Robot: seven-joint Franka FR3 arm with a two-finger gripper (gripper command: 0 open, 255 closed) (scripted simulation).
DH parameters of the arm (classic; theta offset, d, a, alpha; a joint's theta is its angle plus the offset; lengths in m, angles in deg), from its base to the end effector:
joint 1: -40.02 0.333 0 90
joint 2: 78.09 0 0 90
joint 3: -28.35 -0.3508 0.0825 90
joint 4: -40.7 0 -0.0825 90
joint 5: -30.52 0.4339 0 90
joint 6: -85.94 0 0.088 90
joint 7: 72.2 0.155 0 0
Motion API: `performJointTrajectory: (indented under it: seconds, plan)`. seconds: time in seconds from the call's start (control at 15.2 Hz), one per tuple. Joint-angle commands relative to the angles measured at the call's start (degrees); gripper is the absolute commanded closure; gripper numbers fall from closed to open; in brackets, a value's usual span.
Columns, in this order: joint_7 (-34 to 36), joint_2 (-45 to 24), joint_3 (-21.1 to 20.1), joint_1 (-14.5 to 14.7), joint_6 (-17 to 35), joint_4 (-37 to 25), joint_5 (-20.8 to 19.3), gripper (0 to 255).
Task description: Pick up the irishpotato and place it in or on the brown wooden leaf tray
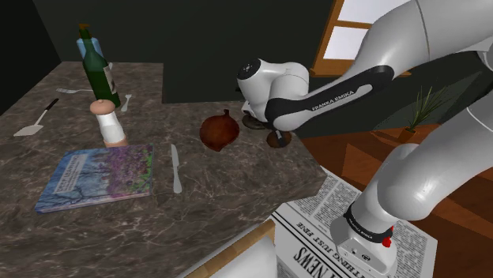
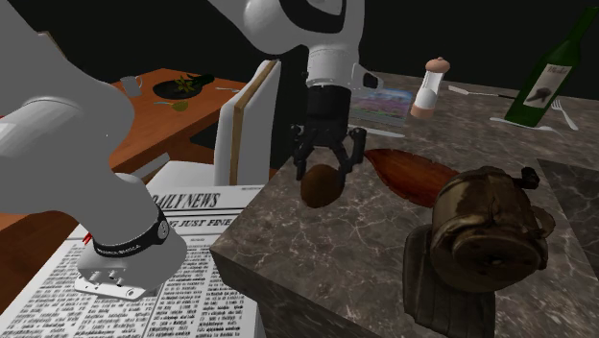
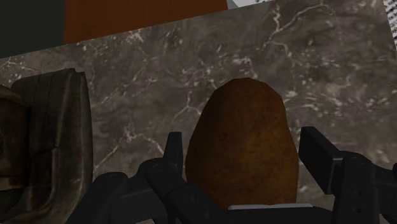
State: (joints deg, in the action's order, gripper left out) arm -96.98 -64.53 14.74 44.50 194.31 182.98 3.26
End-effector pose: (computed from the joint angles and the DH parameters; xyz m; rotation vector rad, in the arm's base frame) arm 0.4216 0.0766 0.3211 2.3380 1.2307 -0.5300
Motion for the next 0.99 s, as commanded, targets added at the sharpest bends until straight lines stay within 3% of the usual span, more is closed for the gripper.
performJointTrajectory:
  seconds: [0.0,0.59,0.92]
  plan:
    - [-0.85,0.73,0.02,0.09,-1.41,-0.88,0.41,255]
    - [-4.24,4.00,0.18,0.41,-7.13,-4.27,1.79,255]
    - [-2.94,-7.56,-0.85,-0.32,-9.02,-16.64,-0.20,255]
